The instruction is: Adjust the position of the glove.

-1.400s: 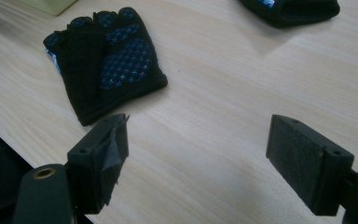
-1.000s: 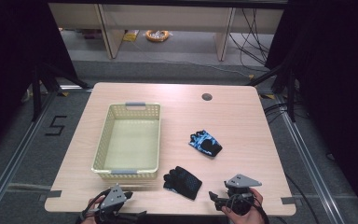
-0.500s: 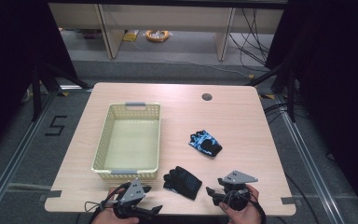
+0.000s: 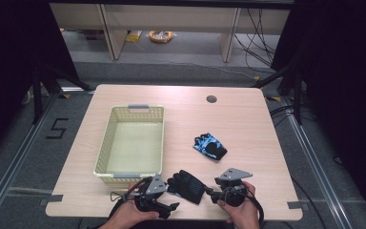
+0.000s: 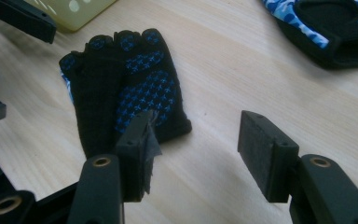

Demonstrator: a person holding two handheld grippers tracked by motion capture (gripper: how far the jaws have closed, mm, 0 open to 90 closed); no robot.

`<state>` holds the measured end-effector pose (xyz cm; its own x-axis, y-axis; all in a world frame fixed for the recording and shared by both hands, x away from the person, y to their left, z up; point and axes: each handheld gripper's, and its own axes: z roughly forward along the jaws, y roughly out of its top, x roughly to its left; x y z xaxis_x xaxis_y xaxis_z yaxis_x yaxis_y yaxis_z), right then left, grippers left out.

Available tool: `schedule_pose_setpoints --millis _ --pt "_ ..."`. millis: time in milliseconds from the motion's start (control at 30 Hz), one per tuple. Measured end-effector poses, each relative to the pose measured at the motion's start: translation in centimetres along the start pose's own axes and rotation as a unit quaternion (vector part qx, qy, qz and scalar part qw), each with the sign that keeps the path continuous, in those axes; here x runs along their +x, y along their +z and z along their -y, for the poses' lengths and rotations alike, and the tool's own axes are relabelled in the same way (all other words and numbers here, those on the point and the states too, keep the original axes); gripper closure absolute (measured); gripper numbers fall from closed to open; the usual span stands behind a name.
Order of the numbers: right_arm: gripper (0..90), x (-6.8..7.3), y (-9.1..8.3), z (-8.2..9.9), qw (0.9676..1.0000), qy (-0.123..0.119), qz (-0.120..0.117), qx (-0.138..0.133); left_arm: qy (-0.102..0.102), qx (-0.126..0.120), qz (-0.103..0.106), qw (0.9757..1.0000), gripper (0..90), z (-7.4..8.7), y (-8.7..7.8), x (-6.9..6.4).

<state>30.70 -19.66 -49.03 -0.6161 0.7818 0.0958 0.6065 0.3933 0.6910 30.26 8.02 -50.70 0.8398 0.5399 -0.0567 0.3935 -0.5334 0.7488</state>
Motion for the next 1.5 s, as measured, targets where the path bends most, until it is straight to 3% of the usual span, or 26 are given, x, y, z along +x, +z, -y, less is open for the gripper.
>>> schedule_pose_setpoints --millis 33,100,133,233,267,400,433,467,500,567,600,667,767,833,867,933,1033,1067,1133,1167,1267,1300,1400,1500 --pt "47.4 -0.1 0.2 -0.1 1.0 -0.001 -0.003 0.0 -0.019 -0.001 -0.001 0.9998 19.6 0.0 0.2 0.0" --pt "48.8 -0.2 0.6 -0.3 0.9999 -0.004 -0.009 0.004 -0.013 0.006 -0.003 0.9999 19.6 -0.1 0.5 0.1" --pt "49.2 0.0 0.6 -0.4 0.9999 0.006 -0.011 0.007 -0.001 0.008 -0.007 0.9999 19.7 -0.2 0.6 0.3" --pt "51.1 -0.1 1.0 -0.5 0.9999 -0.008 -0.011 0.008 -0.015 0.013 -0.007 0.9998 25.3 -0.2 1.0 0.1" --pt "52.6 -0.2 1.3 -0.6 0.9998 -0.011 -0.012 0.008 0.001 0.018 -0.014 0.9998 25.6 -0.3 1.1 0.3" --pt "54.4 -0.3 1.6 -0.9 0.9997 -0.004 -0.015 0.016 0.008 0.019 -0.011 0.9997 30.3 -0.5 1.4 0.5" --pt "54.9 -0.4 1.8 -1.0 0.9997 -0.004 -0.015 0.017 -0.002 0.02 -0.009 0.9998 34.0 -0.5 1.5 0.5" --pt "56.1 -0.5 2.0 -1.0 0.9997 -0.011 -0.014 0.015 0.01 0.025 -0.005 0.9996 37.1 -0.6 1.4 0.6" --pt "56.6 -0.4 2.2 -1.1 0.9997 -0.003 -0.018 0.015 0.018 0.027 -0.006 0.9995 37.0 -0.6 1.5 0.7" --pt "57.9 -0.4 2.4 -1.2 0.9995 -0.014 -0.019 0.021 0.006 0.026 -0.002 0.9996 41.0 -0.5 1.5 0.7" --pt "61.0 -0.3 2.7 -1.2 0.9992 -0.021 -0.021 0.028 0.021 0.033 -0.007 0.9992 46.2 -0.4 1.5 0.8" --pt "62.9 -0.3 3.0 -1.2 0.999 -0.031 -0.02 0.024 0.024 0.03 -0.005 0.9992 49.7 -0.4 1.4 0.6" --pt "69.6 -0.2 3.0 -1.3 0.9984 -0.03 -0.033 0.035 0.041 0.032 -0.006 0.9986 63.5 -0.5 1.2 0.3" --pt "75.5 -0.4 3.2 -1.1 0.9982 -0.032 -0.046 0.02 0.055 0.037 -0.005 0.9978 65.6 -0.5 1.1 0.4" --pt "77.0 -0.4 3.2 -1.1 0.9982 -0.03 -0.047 0.02 0.045 0.034 -0.003 0.9984 67.8 -0.5 1.2 0.2" --pt "81.4 -0.4 3.3 -1.1 0.9983 -0.027 -0.05 0.012 0.049 0.037 -0.009 0.9981 73.3 -0.4 1.1 0.3" --pt "84.6 -0.6 3.1 -1.2 0.998 -0.024 -0.056 0.015 0.062 0.037 -0.004 0.9974 76.0 -0.5 1.0 0.2" --pt "85.0 -0.6 3.2 -1.2 0.9981 -0.027 -0.054 0.0 0.043 0.028 0.004 0.9986 77.6 -0.5 1.1 -0.1" --pt "85.1 -0.6 3.1 -1.2 0.9981 -0.033 -0.052 -0.005 0.045 0.024 0.001 0.9987 78.8 -0.5 1.0 -0.3" --pt "85.2 -0.6 2.7 -1.5 0.9977 -0.039 -0.054 0.007 0.048 0.023 0.001 0.9986 79.3 -0.7 0.9 -0.4" --pt "85.2 -0.8 2.0 -2.0 0.9971 -0.049 -0.057 -0.012 0.047 0.01 0.005 0.9988 79.4 -1.1 0.6 -1.0" --pt "85.2 -0.9 1.7 -2.2 0.9971 -0.051 -0.055 -0.015 0.055 0.01 0.005 0.9984 79.4 -1.4 0.6 -1.1" --pt "85.2 -1.3 0.9 -2.7 0.9971 -0.063 -0.038 -0.022 0.05 0.002 0.01 0.9987 79.4 -2.3 1.1 -1.5" --pt "85.2 -2.0 0.7 -3.1 0.9972 -0.065 -0.031 -0.021 0.057 0.007 0.012 0.9982 78.9 -2.8 2.0 -1.5"
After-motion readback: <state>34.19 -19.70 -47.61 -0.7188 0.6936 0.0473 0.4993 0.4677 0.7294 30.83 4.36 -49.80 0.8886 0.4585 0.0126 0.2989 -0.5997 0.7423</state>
